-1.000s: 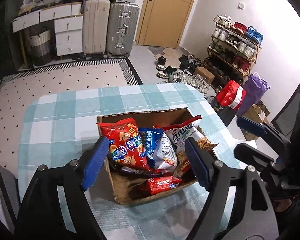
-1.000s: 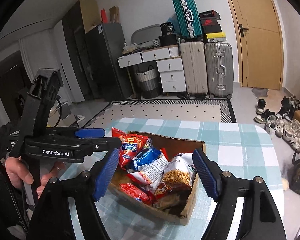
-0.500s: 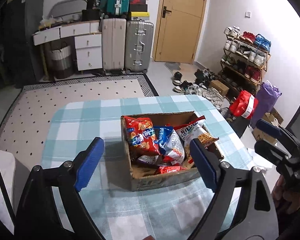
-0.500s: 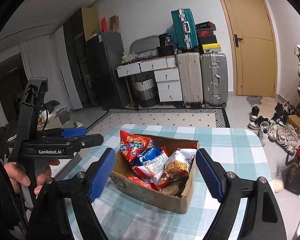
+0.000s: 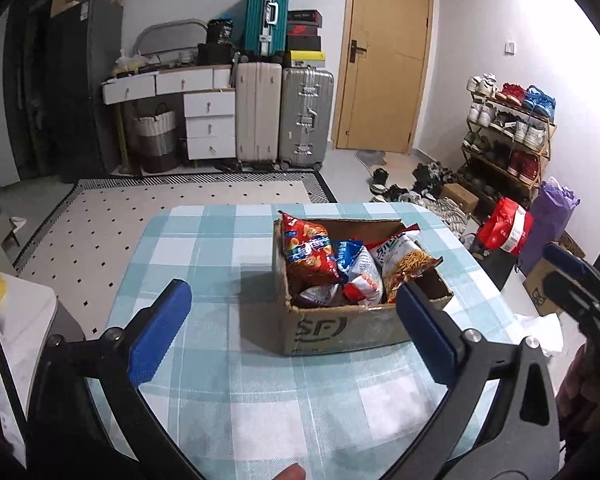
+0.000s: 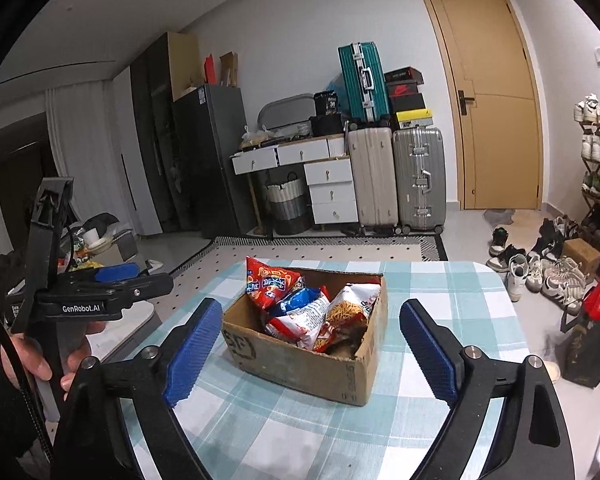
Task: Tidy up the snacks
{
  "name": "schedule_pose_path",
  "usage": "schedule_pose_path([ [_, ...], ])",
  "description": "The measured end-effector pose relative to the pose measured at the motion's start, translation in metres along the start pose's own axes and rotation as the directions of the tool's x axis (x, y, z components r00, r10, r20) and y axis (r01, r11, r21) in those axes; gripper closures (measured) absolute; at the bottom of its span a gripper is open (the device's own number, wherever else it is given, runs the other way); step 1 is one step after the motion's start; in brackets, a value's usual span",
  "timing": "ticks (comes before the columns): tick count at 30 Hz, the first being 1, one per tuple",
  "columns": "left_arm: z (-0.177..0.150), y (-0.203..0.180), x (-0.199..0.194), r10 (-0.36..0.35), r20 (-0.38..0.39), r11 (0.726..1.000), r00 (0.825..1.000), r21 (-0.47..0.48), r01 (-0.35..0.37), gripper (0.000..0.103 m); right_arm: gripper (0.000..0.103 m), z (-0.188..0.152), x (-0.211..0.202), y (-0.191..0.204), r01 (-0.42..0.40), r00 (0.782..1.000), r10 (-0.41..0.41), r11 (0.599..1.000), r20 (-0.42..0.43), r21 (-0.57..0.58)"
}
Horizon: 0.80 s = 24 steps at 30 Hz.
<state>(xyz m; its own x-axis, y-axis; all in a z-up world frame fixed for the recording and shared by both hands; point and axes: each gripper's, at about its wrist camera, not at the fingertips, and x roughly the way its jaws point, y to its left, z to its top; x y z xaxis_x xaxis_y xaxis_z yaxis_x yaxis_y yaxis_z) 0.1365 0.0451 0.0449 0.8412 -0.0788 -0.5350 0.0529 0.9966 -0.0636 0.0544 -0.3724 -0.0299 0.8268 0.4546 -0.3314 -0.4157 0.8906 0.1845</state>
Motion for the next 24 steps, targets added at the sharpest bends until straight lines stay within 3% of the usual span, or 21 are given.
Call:
schedule_pose_path([
  [8,-0.039,0.006,-0.015,0.005,0.043,1.000,0.999,-0.012,-0.005,0.001,0.005,-0.019,-0.026,0.001,0.017,0.999,-0.017,1.000,0.040,0.002],
  [13,-0.065,0.003,-0.010,0.079,0.091,0.995,0.993,0.055,-0.084,0.001,0.003,-0.037,-0.034,0.001,0.025,0.999,-0.024,1.000,0.047,-0.016],
  [18,-0.090,0.008,-0.006,0.104,0.148,0.992,0.983,0.050,-0.112,0.001,0.002,-0.061,-0.038,-0.005,0.025,0.999,-0.025,1.000,0.043,0.000],
  [24,-0.113,0.018,0.001,0.117,0.159,0.992,0.980,0.029,-0.123,0.001,0.001,-0.085,-0.037,-0.013,0.066,0.996,-0.066,0.998,0.055,0.000],
])
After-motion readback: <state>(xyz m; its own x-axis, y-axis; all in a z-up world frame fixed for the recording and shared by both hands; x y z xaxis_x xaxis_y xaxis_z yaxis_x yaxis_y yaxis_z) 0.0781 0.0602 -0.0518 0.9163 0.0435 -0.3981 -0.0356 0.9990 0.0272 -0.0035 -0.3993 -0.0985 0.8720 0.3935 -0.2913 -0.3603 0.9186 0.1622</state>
